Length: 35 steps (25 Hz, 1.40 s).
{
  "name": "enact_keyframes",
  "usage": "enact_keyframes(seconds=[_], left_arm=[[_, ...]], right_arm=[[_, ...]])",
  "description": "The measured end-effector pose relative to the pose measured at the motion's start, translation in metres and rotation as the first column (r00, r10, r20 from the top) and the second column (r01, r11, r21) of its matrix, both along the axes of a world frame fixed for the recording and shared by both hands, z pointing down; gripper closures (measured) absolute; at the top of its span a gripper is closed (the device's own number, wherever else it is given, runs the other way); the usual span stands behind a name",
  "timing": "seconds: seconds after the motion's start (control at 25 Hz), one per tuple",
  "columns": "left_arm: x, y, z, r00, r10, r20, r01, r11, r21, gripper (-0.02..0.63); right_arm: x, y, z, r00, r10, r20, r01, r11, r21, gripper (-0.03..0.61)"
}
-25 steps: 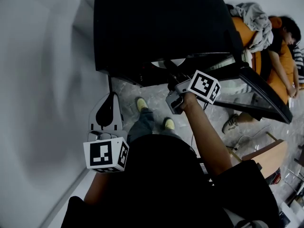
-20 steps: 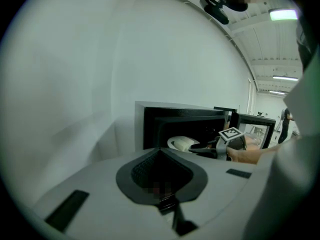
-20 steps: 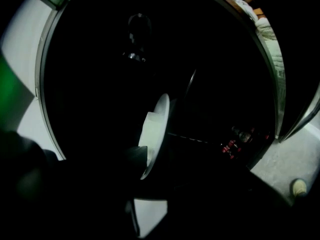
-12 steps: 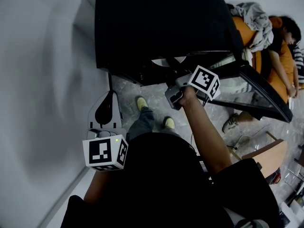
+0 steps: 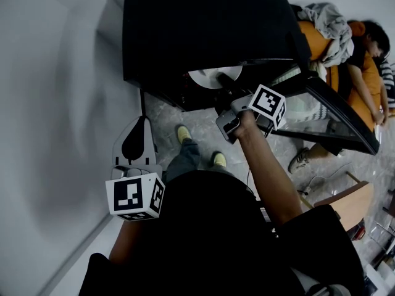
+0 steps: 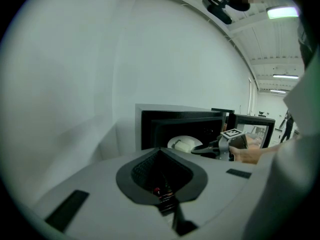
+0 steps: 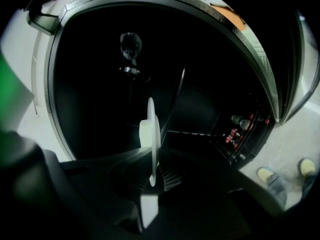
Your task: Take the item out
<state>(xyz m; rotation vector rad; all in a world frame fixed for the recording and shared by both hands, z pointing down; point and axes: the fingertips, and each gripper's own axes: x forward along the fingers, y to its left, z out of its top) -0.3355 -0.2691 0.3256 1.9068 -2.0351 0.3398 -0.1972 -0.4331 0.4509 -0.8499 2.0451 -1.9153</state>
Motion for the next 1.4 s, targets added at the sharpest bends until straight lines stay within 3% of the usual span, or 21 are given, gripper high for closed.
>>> enact_keyframes(seconds=[0.32,0.84,1.2,1.4], left_arm=[[0.003,-0.006,-0.018,1.0,0.005,0.004,-0.005,1.0,0.015,0.604],[0.091,0.061,-0.015,0.999,0.041,0.007,-0.042,0.996,0.08,0.605],[0.186,0.132,-0.065,0.999,0.033,0.021,-0.036,0.99,0.137,0.604],[0.185,0.135,-0.066,0.999,0.03,0.025,-0.034,0.988,0.149,0.604]], right_arm=[[0.003,0.02,-0.02,0.998,-0.05,0.04,0.052,0.998,-0.033,0.552],[0.105,0.112,-0.048,0.991,-0.118,0.067,0.119,0.993,-0.013,0.551],[0.219,0.192,-0.142,0.984,-0.154,0.085,0.149,0.987,0.066,0.549],[0.235,0.205,-0.156,0.984,-0.16,0.076,0.155,0.986,0.069,0.549]])
